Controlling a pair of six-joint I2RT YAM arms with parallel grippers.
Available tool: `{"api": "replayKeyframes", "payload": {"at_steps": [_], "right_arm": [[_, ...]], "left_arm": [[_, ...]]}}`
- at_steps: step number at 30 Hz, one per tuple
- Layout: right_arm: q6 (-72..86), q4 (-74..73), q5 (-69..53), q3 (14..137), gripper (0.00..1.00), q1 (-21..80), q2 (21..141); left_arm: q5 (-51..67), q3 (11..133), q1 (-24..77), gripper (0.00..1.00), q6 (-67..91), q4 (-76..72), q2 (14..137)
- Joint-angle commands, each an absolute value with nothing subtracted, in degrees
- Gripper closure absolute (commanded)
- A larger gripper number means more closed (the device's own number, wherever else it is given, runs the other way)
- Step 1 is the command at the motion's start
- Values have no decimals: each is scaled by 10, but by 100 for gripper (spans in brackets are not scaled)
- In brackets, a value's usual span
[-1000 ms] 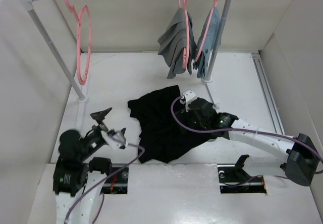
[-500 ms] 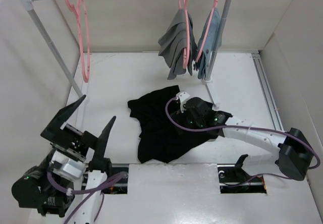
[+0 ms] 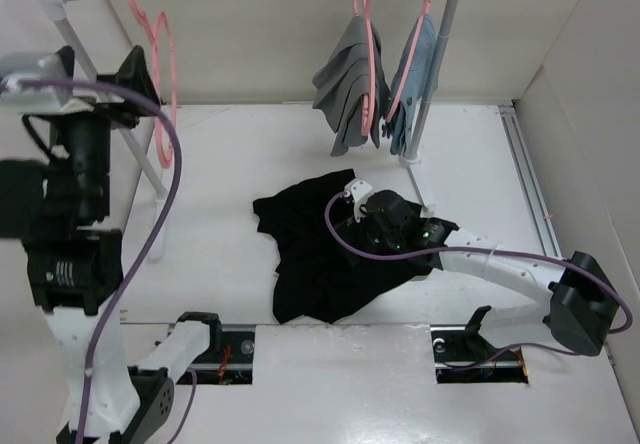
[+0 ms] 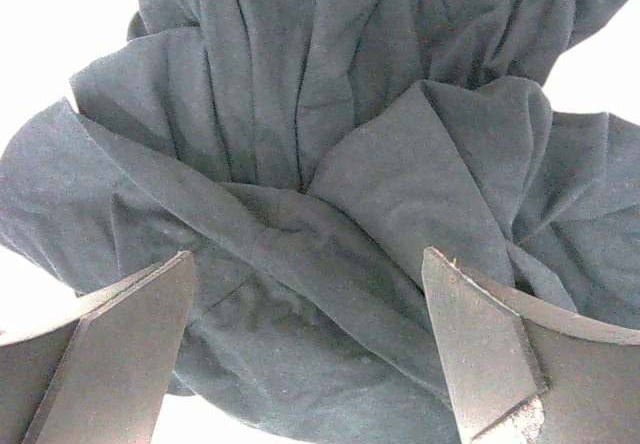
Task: Place the t-shirt on the hanger
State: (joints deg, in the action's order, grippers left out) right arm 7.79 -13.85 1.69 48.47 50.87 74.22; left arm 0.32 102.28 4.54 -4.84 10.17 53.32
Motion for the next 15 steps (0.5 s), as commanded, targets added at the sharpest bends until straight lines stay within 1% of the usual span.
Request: {"api": "replayKeyframes", "payload": {"at_steps": [1,2,5,7,9,13,15], "right_arm": [[62,-107,-1,512,0,505,745],[62,-107,-1,512,0,505,751],[62,-107,-1,512,0,505,751],[62,-107,-7,512,0,505,751],[62,-107,-7,512,0,505,751],[62,-102,-7,505,0,505,746],[62,-102,-2,505,0,505,746]], "left_arm": [[-32,1058,49,18,-36,201,572],[-25,1033,49,14,-36,201,572],[-57,1006,49,11,-42,189,578],[-84,991,49,11,-42,189,584],[-95,975,49,8,-49,182,584],[-105,921,49,8,-72,159,584],[-71,898,49,8,-87,167,584]]}}
